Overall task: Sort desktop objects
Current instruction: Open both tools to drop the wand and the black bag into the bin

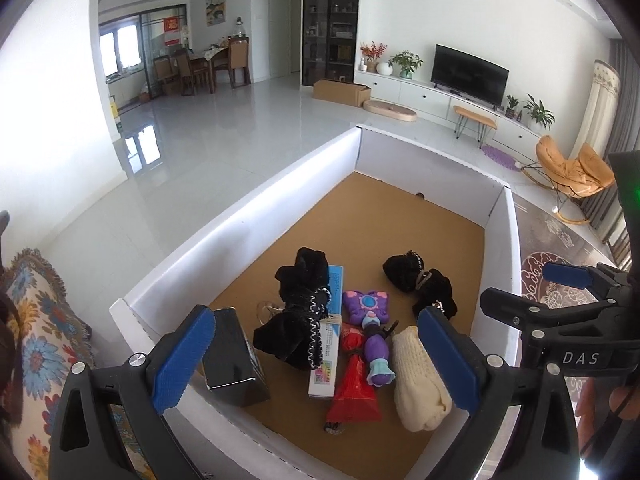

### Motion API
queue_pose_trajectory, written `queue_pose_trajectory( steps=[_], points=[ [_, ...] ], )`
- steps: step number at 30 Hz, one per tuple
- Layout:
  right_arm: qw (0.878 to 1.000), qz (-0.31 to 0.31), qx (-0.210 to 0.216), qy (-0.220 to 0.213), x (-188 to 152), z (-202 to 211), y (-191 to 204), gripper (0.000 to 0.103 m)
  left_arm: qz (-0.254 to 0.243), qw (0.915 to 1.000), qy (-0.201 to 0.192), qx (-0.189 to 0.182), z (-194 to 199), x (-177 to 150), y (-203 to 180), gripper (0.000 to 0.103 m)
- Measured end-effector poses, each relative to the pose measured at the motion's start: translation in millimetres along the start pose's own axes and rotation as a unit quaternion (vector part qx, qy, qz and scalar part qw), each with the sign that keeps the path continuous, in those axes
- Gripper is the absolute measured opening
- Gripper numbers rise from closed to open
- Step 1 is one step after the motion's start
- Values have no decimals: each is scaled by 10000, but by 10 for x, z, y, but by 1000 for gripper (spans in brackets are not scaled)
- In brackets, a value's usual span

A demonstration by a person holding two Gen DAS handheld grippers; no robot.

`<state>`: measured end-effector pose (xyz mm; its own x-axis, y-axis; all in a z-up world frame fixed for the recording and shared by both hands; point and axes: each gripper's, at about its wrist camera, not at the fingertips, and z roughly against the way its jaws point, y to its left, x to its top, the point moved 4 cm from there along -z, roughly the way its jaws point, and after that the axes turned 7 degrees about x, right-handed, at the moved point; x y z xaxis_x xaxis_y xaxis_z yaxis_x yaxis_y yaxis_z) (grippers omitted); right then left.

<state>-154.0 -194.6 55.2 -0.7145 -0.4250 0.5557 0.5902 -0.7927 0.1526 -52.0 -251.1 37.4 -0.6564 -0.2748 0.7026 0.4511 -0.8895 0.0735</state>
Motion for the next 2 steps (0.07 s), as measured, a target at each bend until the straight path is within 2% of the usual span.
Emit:
queue_pose_trajectory(
  steps=[2],
  points=[
    [10000, -8, 9, 16, -10, -15, 6, 103, -14, 10000, 2, -12, 1, -10, -2, 103]
  ],
)
